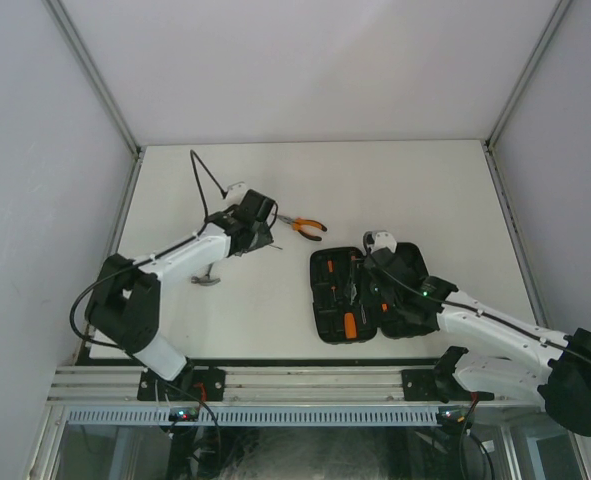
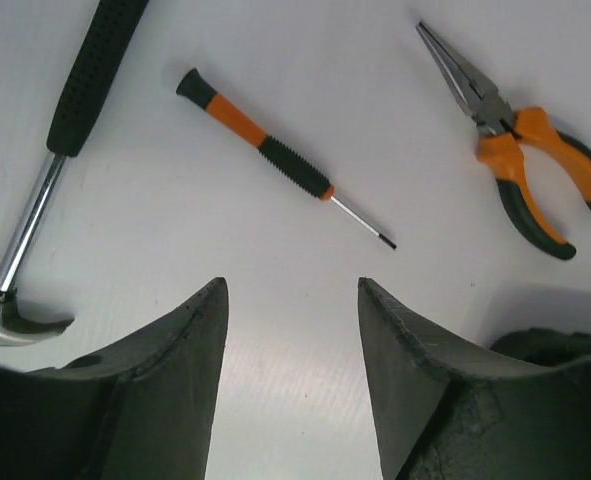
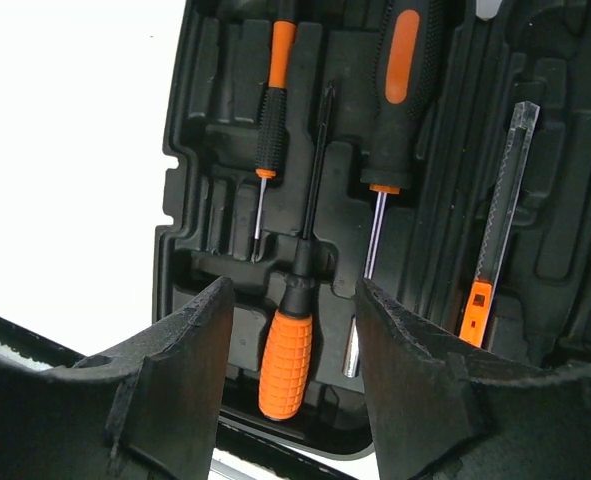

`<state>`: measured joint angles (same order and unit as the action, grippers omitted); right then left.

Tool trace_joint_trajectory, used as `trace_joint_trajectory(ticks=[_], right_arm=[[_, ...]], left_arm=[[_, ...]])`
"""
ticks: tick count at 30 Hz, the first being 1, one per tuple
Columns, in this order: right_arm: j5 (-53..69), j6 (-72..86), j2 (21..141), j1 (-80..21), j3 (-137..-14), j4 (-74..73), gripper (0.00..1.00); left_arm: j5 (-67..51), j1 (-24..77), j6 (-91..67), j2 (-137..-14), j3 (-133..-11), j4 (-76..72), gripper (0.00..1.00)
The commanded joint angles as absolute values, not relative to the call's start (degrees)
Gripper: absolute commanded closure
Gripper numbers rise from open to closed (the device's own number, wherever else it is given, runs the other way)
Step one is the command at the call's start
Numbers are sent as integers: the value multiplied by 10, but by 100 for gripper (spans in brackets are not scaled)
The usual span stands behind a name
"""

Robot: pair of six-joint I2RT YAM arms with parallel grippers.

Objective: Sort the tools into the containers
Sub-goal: Adjust the engineering item in the storage box, then pick up the screwdriver from the center of the board.

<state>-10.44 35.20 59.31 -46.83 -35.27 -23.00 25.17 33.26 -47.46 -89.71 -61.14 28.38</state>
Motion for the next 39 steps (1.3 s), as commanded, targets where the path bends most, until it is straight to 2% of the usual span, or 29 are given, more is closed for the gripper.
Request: trace_joint_trajectory(ticks=[1,21,30,34,39], right_arm=[[-108,360,591,-474,-348,-192,49],[-85,389,619,-496,-326,-153,50],[-91,398,622,-507,-326,-154,50],[-97,397,615,-508,-326,-164,50],[-104,397,605,-508,-326,-176,50]], left_arm=[[274,312,-476,-939,-686,315,40],[233,263,-478,-1095,-795,340,43],[206,261,-494,-1125,-803,357,55],[195,261,-497,-1138,-802,357,57],[184,261,-498,-1138,-793,352,69]])
